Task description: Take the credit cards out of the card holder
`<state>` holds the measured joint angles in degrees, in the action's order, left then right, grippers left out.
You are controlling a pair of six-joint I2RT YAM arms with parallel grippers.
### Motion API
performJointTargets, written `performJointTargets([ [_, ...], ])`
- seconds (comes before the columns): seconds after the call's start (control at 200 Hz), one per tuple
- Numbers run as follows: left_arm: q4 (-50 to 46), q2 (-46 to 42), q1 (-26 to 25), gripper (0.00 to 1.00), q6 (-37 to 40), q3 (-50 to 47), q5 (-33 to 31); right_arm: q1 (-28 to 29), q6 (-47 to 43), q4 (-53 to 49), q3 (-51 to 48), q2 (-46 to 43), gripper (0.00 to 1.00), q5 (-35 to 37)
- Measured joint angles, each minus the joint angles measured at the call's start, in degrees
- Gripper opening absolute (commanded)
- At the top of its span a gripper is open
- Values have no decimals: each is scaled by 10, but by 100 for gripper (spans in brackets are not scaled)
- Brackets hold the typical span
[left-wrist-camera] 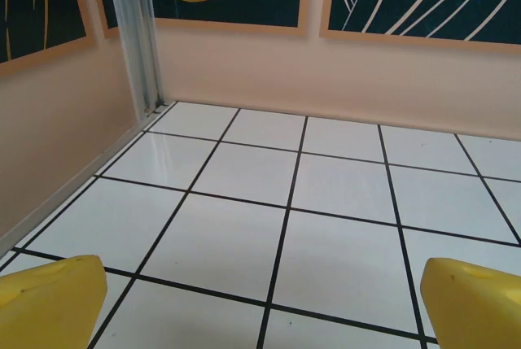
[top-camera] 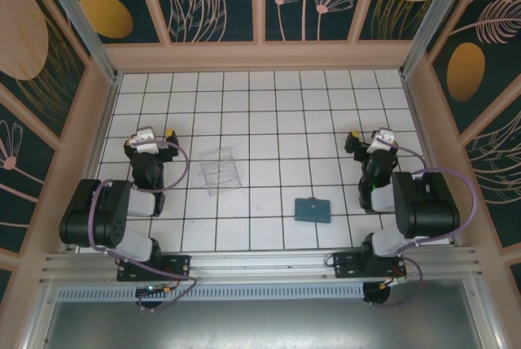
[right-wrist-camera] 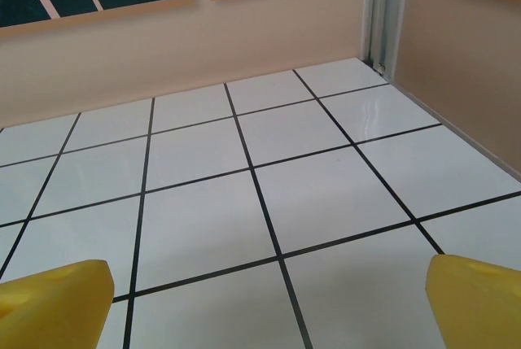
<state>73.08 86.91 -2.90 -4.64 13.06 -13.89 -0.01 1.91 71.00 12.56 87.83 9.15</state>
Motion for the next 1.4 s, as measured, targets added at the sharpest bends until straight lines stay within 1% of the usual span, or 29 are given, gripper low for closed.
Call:
performJointTargets([
  [1.066,-5,-3,0,99,1,0,-6,1,0,0,0,0,99,2],
  [1.206,-79,-42,0,99,0,21,-17,6,0,-1,0,0,99,5],
  [1.336,-186,-103,-1,98,-19,70,-29,12,-2,-1,-5,-6,99,6],
  [1.401,-243,-138,-1,99,-43,93,-33,15,-4,-37,0,-30,99,6],
])
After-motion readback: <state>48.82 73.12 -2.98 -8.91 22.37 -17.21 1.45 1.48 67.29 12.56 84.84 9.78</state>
